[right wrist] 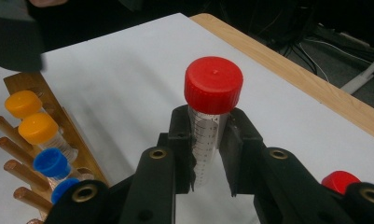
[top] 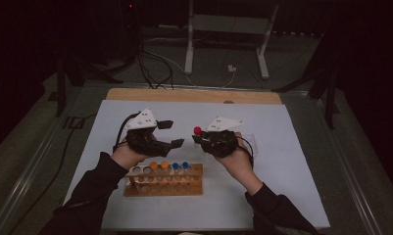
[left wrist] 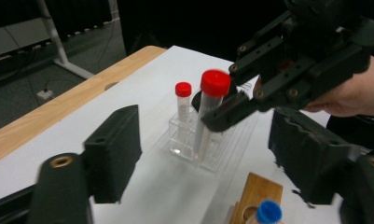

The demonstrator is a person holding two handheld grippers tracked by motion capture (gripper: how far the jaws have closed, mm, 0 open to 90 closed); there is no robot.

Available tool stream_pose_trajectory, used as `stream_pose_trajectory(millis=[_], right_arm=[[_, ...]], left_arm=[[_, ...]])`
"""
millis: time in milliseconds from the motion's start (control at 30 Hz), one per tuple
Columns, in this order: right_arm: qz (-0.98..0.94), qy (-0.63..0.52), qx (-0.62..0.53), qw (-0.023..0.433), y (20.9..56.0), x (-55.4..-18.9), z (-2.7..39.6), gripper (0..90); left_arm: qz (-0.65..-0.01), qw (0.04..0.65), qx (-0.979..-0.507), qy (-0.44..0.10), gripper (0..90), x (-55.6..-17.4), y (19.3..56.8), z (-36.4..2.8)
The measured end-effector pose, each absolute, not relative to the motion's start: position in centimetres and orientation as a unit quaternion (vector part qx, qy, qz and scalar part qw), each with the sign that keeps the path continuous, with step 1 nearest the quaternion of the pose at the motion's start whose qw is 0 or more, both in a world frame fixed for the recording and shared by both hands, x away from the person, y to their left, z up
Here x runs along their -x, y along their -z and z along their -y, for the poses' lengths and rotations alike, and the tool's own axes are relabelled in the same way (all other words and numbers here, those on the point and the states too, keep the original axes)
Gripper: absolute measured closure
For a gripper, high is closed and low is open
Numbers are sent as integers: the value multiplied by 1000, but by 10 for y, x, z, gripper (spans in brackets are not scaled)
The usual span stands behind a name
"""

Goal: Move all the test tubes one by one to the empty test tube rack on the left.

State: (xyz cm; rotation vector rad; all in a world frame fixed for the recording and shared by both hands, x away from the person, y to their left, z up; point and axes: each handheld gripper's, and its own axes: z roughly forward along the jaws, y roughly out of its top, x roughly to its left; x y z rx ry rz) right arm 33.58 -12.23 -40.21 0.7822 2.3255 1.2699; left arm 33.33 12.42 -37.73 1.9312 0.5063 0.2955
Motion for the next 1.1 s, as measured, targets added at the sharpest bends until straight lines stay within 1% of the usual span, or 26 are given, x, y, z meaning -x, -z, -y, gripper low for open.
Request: stream_pose_trajectory(millis=[133, 467, 767, 833, 967, 1100], right_arm=[[-829, -450, -276, 186, 402, -336, 120, 749], [-830, -450, -275, 182, 403, -338, 115, 749], [-828, -452, -277, 182, 403, -340, 115, 748], [-827, -454, -278, 181, 403, -340, 115, 748], [-826, -454, -281, 183, 404, -340, 115, 748], [-825, -455, -281, 183, 404, -341, 116, 742]], left_arm=[[-211, 532, -810, -123, 339, -339, 375, -114], [-202, 529, -815, -123, 537, -348, 375, -94], [-195, 515, -825, -128, 655, -352, 378, -84], [-197, 512, -826, -128, 697, -354, 379, -83], [-196, 509, -827, -136, 706, -353, 381, -82], [-199, 514, -825, -129, 709, -355, 381, -82]])
